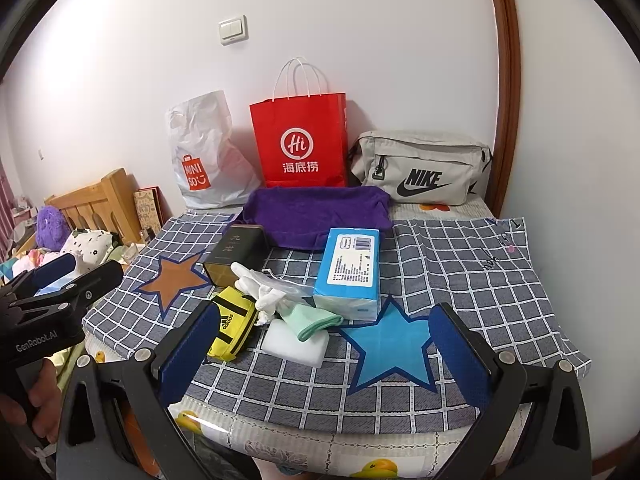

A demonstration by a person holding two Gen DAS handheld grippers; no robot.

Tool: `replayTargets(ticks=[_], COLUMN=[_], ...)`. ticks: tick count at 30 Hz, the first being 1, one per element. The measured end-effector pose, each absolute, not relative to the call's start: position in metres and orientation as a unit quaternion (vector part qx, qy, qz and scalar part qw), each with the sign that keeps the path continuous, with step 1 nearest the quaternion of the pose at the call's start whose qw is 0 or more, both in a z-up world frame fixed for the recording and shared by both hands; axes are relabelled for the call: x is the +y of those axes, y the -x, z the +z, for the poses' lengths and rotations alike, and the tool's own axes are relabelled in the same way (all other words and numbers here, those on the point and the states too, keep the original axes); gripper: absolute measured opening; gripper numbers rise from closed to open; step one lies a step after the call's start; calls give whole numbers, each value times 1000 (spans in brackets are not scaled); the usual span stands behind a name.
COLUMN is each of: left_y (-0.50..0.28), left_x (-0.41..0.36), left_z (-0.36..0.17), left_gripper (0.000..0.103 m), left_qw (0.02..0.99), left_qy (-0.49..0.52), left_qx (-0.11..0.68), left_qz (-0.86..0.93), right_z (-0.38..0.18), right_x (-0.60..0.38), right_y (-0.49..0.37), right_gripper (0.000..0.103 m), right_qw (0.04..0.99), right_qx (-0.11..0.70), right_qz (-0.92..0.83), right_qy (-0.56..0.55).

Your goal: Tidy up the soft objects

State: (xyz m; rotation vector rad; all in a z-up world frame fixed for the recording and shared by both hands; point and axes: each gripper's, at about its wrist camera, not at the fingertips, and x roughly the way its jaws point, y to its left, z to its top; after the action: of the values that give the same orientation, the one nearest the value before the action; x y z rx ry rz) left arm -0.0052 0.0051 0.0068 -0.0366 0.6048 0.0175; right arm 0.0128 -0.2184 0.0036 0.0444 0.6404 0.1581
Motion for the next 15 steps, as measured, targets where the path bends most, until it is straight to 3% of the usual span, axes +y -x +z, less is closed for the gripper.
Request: replayTargets(ticks=[15], left_y=[8], left_x=[7], left_z=[9], left_gripper=[103], left_qw=[956], left_qy=[19], left_qx=[294], left_qz=[7], right_z=[7], right_x=[-217], right_y=[-12], right_gripper=[102], right_qw=[947], right_qx=[311], right_qz=[79], right_qy=[-22])
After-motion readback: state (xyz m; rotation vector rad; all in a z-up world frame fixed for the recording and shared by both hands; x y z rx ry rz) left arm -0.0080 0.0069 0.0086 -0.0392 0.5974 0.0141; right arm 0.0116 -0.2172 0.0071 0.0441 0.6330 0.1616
